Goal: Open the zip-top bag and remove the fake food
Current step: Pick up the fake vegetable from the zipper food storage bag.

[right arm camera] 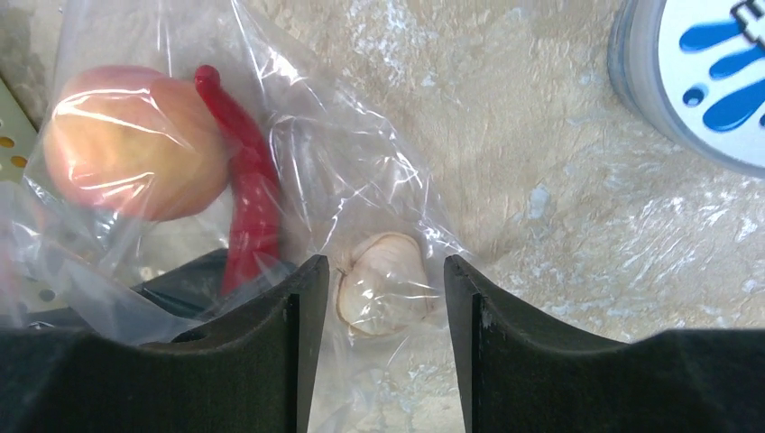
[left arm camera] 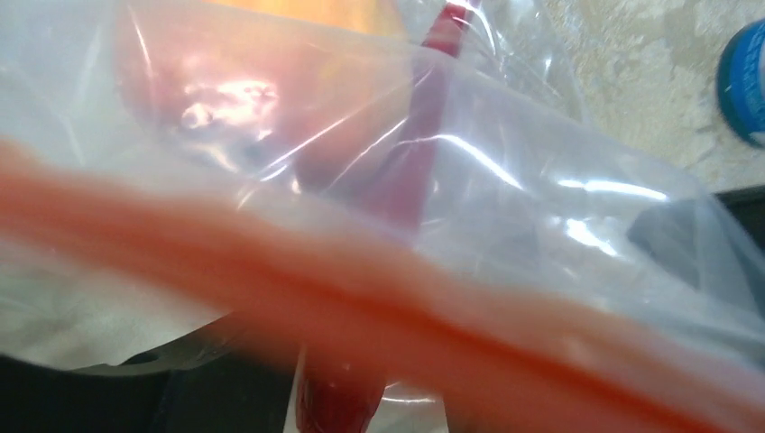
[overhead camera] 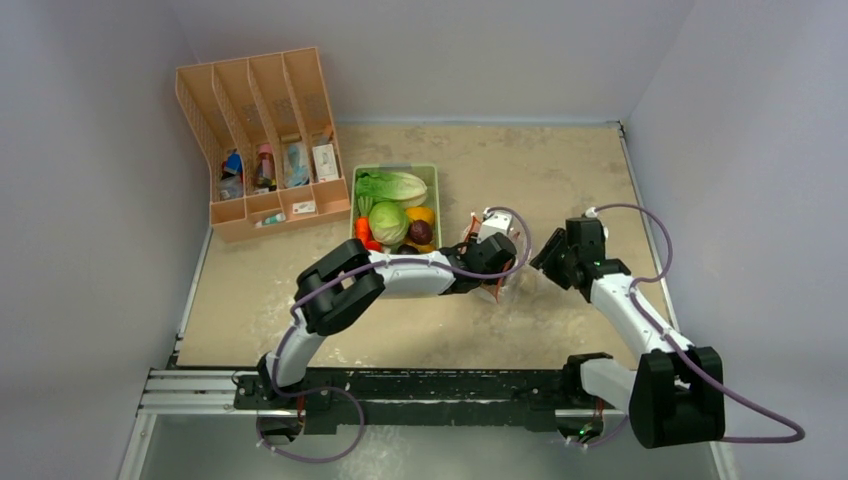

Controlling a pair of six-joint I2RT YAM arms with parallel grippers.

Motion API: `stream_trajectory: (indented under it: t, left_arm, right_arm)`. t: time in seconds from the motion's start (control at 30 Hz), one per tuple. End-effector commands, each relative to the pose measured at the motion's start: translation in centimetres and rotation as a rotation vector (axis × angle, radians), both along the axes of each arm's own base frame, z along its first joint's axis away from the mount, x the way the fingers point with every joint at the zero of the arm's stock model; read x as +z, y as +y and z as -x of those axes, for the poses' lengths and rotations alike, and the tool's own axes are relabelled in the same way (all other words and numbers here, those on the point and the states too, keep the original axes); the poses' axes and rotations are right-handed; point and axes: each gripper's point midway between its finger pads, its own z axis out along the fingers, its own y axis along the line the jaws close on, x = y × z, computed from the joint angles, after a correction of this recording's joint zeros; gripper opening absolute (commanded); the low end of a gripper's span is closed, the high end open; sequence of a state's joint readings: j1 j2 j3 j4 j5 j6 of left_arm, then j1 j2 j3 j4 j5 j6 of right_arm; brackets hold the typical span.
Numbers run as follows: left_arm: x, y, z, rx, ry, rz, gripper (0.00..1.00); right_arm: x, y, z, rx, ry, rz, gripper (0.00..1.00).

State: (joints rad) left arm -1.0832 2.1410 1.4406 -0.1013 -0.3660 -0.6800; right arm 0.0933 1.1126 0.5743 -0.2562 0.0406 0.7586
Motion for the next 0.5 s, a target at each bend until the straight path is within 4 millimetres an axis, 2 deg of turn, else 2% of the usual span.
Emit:
stream_trajectory:
  t: [0.0, 0.1, 0.23, 0.33, 0.47]
  left_arm:
    - [-8.6, 4.8, 4.8, -0.089, 0.230, -0.259, 0.44]
    - [-9.2, 5.2, 5.0, -0.060, 0.222, -0.244, 0.37]
    - [-8.1, 5.7, 4.4, -0.031, 0.183, -0.260, 0.21]
    - [-6.1, 5.2, 3.9, -0.030, 0.144, -0.213, 0.12]
    - [-3.0, 2.8, 4.2, -0.087, 0.124, -0.051, 0.07]
  right_arm:
    - [2.7, -1.0, -2.0, 0.019, -0.062, 0.084, 0.54]
    - [3.0, -1.5, -2.7, 0.046, -0.021, 0.132, 0.54]
    - [2.0, -1.2, -2.5, 0.068, 0.016, 0.124, 0.54]
    - [0.9, -0.4, -2.1, 0.092, 0.037, 0.089, 0.54]
    - [-0.1, 1.4, -1.8, 0.177, 0.034, 0.015, 0.53]
